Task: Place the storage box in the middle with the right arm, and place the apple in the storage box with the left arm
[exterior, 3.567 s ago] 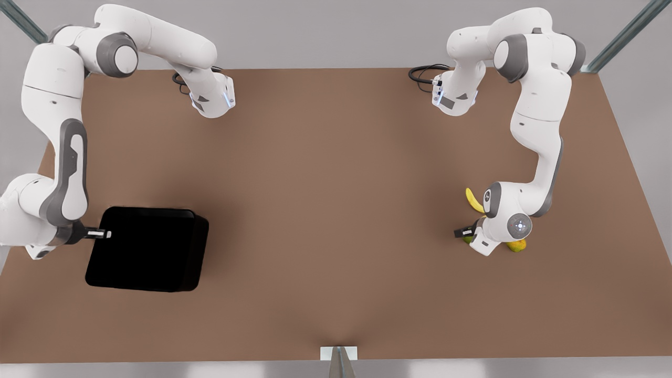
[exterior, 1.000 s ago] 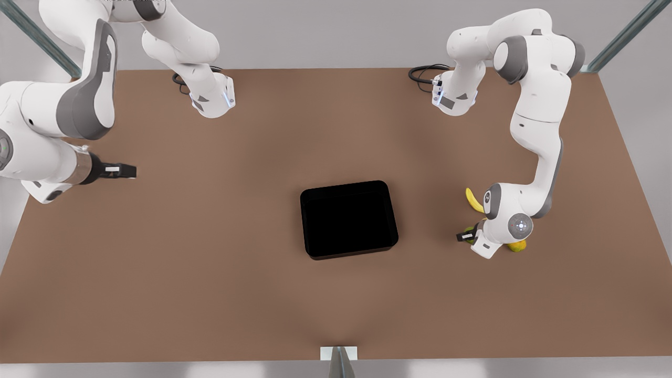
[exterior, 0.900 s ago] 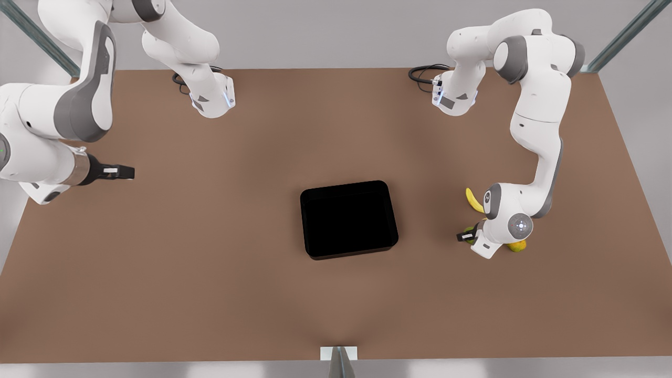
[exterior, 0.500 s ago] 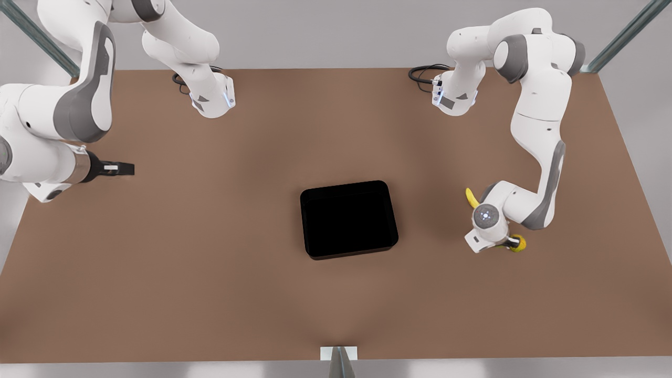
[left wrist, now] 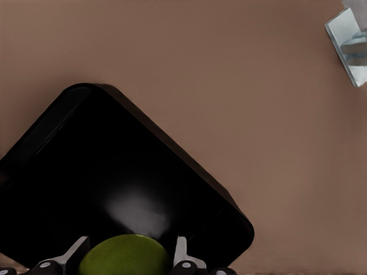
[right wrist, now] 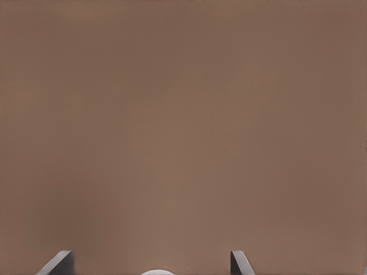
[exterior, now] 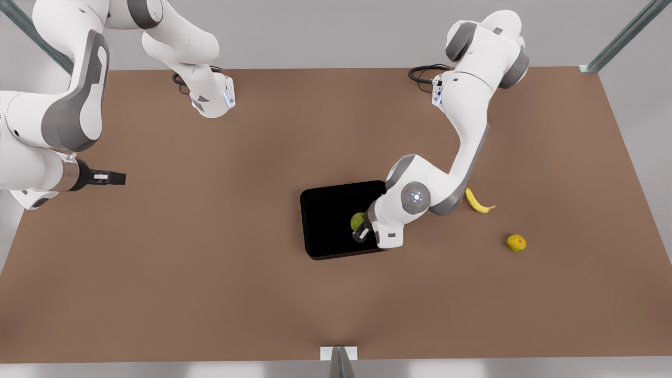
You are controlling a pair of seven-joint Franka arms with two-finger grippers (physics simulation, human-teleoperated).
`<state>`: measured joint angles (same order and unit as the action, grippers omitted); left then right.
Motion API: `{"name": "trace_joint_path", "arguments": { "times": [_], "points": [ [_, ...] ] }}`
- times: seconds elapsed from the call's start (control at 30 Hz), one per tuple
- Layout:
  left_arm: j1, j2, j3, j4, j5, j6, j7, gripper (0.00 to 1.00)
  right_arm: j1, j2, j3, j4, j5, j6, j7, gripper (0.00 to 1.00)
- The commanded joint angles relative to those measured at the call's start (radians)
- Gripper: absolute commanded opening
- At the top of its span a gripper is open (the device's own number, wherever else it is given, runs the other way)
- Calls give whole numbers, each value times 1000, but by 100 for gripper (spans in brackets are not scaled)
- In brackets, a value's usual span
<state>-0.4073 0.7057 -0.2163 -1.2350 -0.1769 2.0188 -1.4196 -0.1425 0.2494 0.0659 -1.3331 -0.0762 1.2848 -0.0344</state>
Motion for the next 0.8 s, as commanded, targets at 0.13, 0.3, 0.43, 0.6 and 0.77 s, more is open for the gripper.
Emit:
{"name": "trace_joint_path", "arguments": {
  "times": [0.13, 0.3, 0.43, 0.6, 0.77],
  "points": [
    [4, 41, 9, -12, -87, 11, 31, 100, -34, 27, 0, -1, -2, 85, -1, 100],
    [5, 40, 9, -11, -85, 8, 47, 100, -31, 30, 3, -3, 9, 73, -1, 100],
    [296, -199, 14, 91, -46, -485, 530, 100, -29, 39, 6, -5, 6, 106, -4, 100],
    [590, -356, -17, 86, 243, -698, 1366, 100, -19, 50, 14, -8, 10, 258, -9, 100],
    [493, -577, 69, -195, 247, -591, 1358, 100, -12, 59, 29, -5, 13, 269, -4, 100]
  ]
}}
